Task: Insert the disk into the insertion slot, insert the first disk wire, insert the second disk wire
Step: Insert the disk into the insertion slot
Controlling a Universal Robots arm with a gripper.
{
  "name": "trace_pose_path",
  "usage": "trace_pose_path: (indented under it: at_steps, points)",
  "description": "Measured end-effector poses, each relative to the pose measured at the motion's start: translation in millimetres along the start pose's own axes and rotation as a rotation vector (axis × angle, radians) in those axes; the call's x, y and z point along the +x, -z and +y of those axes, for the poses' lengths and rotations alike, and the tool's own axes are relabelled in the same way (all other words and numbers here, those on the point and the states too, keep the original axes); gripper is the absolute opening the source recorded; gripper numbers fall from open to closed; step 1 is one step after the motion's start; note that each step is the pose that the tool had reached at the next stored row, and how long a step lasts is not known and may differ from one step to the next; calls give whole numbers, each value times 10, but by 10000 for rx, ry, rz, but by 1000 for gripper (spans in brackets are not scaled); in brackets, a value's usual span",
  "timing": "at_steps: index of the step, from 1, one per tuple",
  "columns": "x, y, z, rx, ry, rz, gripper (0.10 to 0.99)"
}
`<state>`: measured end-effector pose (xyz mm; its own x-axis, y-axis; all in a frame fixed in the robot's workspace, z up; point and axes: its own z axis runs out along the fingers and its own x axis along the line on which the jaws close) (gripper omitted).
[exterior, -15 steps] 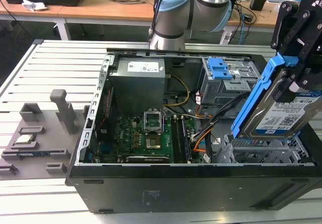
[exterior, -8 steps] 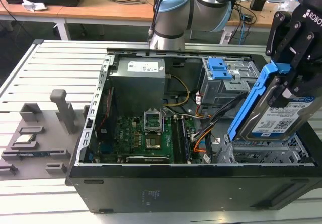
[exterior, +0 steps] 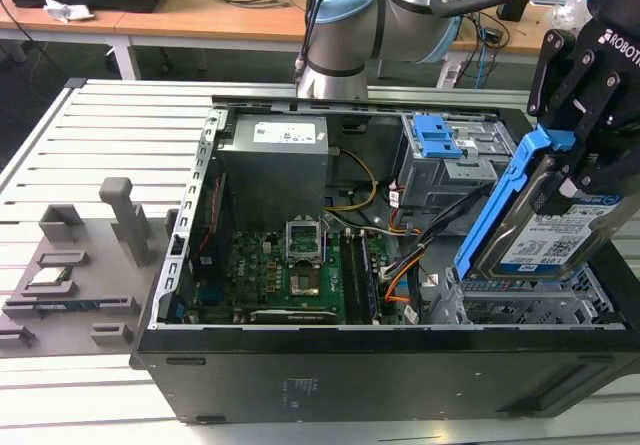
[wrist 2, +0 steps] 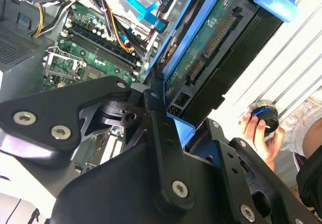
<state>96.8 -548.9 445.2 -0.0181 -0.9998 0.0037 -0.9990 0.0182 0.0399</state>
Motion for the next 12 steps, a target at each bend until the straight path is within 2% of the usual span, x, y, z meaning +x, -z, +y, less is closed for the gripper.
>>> trace_pose_path:
  at_steps: [3,12]
  points:
    - [-1,-24,-24,0,-1,2,365]
    - [-2,-130,-30,0,0,3,365]
